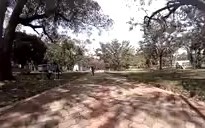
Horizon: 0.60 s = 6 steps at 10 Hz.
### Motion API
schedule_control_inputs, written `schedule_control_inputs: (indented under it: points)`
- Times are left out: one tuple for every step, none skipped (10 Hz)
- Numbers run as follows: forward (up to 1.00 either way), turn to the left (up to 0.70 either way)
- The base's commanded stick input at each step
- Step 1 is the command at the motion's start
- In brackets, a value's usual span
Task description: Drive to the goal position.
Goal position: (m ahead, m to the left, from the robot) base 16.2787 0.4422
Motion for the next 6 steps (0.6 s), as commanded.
schedule_control_inputs:
  points:
    - [0.7, 0.0]
    - [0.7, 0.0]
    - [0.7, 0.0]
    - [0.7, 0.0]
    - [0.7, 0.0]
    - [0.7, 0.0]
